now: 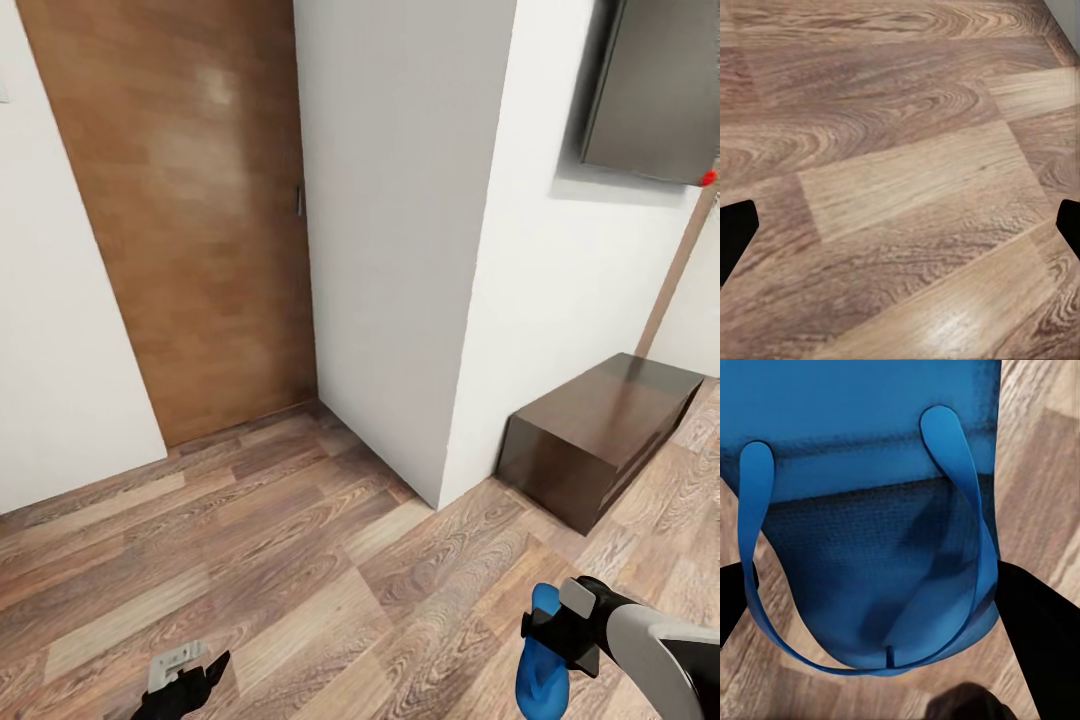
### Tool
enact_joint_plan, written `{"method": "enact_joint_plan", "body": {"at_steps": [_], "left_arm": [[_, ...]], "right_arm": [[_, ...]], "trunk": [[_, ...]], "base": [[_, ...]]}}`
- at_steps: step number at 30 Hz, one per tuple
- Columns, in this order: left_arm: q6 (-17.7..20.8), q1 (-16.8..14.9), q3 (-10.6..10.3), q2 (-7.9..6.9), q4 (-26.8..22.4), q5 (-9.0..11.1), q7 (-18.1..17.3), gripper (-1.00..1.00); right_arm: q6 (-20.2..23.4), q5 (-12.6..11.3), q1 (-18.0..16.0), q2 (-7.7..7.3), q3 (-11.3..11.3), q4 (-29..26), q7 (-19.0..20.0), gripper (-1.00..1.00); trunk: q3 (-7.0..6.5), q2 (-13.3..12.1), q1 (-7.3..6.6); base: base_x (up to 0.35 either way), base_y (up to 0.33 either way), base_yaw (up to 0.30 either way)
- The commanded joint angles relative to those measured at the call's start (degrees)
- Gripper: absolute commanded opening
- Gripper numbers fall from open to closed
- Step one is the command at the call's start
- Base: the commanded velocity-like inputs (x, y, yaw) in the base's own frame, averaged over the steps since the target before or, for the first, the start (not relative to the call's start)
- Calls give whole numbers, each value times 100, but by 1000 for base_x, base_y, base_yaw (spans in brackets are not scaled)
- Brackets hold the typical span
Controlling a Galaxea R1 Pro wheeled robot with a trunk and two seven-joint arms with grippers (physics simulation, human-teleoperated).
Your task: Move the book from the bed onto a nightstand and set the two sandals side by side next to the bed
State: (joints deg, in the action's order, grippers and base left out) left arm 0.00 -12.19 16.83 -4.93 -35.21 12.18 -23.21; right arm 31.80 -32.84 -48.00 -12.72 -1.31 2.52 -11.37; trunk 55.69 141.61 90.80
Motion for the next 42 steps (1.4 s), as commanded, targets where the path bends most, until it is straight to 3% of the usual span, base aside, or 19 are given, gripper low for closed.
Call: {"method": "enact_joint_plan", "body": {"at_steps": [1, 42], "left_arm": [[0, -3, 13, 0, 6, 31, -34, 100], [-1, -5, 13, 0, 6, 30, -34, 100]], "right_arm": [[2, -40, -7, -1, -10, 5, -38, -100], [2, -47, -7, -2, -13, 6, -41, -100]], "trunk": [[6, 2, 0], [6, 2, 0]], "base": [[113, 79, -178], [101, 79, -193]]}}
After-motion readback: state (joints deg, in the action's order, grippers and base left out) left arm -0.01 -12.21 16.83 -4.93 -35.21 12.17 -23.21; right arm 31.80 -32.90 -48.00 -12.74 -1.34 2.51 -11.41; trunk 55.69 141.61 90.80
